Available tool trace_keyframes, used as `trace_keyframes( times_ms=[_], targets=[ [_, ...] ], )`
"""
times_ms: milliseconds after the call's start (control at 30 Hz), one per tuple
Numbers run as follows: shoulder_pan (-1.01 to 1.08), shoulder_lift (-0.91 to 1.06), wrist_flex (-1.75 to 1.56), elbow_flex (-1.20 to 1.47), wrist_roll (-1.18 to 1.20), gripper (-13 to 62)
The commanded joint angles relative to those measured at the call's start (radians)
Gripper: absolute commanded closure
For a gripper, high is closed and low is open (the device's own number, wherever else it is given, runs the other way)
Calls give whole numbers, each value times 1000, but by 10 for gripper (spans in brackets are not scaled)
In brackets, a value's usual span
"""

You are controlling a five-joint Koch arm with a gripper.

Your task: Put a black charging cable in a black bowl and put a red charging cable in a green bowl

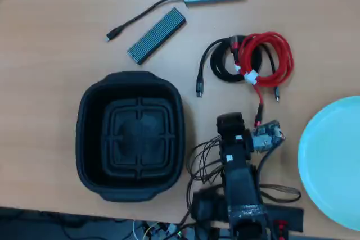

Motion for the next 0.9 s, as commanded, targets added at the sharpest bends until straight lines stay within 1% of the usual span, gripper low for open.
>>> trace_keyframes(
  times_ms=[0,267,533,867],
  targets=[
    [0,92,120,15,15,572],
    [-3,92,110,29,15,572],
    [-3,92,34,51,12,572],
    [-43,94,5,41,20,572]
  ],
)
